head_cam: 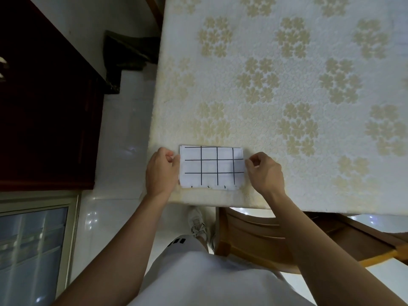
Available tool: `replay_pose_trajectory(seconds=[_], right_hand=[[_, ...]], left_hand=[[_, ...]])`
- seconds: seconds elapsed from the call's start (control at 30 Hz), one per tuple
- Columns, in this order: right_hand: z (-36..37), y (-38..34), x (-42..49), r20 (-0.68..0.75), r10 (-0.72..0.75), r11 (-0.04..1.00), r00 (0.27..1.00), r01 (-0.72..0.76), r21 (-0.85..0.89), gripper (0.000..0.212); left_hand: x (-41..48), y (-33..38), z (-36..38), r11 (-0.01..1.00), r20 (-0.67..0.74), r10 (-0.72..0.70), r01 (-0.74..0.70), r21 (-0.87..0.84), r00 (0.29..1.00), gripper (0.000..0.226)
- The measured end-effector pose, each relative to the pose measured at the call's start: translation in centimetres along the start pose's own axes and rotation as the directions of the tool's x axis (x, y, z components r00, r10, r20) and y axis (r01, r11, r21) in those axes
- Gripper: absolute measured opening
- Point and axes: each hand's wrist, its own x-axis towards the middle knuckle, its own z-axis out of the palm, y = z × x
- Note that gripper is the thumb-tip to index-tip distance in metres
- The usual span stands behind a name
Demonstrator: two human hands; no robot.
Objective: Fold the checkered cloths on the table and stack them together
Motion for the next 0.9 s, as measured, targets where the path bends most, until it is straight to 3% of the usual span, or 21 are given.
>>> replay_pose_trajectory(seconds=[0.17,0.3,0.43,0.7,0.9], right_hand=[[-2.2,-1.1,-1.0,-0.075,-0.244,0.96,0.967,0.231,-0.157,0.038],[-3.6,-2.4,-2.3,-0.177,-0.455,0.869,0.873,0.391,-0.303,0.045],[-4.5,-3.8,-4.0,-0.182,-0.577,0.787,0.797,0.481,-0.387,0.054],[-4.3,-3.3,-7.4,-0.12,-0.615,0.749,0.779,0.529,-0.398,0.058],[-4.4,-2.4,-8.5,-0.141,-0.562,0.782,0.815,0.469,-0.41,0.058]], left_hand=[[-1.4,2.8,-1.4,0.96,-0.033,0.268,-0.264,0.098,0.963,0.024],[-2.8,5.2,-2.7,0.853,-0.034,0.491,-0.472,0.223,0.87,0.04],[-4.3,6.8,-3.7,0.762,-0.042,0.608,-0.567,0.312,0.793,0.05],[-6.8,7.0,-3.6,0.708,0.033,0.631,-0.593,0.384,0.775,0.059],[-7.7,7.3,-3.3,0.665,0.083,0.659,-0.631,0.401,0.747,0.058]])
